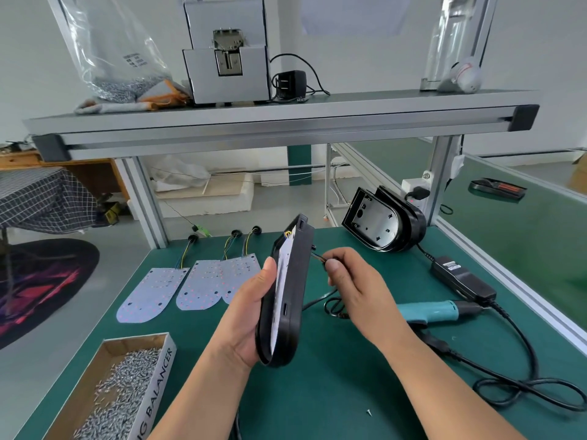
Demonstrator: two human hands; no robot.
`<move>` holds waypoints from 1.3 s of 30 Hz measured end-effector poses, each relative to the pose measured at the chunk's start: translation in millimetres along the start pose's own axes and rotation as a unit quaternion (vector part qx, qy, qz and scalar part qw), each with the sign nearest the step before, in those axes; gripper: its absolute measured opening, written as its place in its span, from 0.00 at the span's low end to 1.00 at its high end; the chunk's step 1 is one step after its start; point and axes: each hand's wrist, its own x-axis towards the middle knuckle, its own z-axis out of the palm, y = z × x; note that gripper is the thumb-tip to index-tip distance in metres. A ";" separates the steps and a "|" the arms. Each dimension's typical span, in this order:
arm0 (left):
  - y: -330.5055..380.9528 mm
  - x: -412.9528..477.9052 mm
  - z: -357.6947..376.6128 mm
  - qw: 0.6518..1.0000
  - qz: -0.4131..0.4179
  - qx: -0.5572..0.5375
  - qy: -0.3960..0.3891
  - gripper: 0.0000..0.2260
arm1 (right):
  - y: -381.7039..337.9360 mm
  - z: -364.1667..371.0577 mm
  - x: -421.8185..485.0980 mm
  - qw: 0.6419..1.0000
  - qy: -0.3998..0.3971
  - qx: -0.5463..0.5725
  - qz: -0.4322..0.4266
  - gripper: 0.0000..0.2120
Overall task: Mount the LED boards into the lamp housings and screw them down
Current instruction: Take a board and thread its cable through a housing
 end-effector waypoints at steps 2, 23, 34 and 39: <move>0.3 0.0 1.4 1.000 -0.015 -0.013 0.005 0.19 | -1.3 -0.6 0.0 0.999 0.017 0.036 0.014 0.14; -1.6 -1.3 -5.8 0.963 0.151 0.217 0.050 0.37 | -8.3 -2.5 1.7 0.981 0.079 0.167 0.055 0.13; 17.7 -21.5 -1.4 0.794 0.347 0.496 0.059 0.22 | -19.1 7.1 -6.7 0.989 0.124 0.063 -0.040 0.10; 15.9 -14.5 -8.6 0.825 0.338 0.442 0.096 0.20 | -20.6 1.4 -5.7 0.994 0.091 0.056 -0.026 0.12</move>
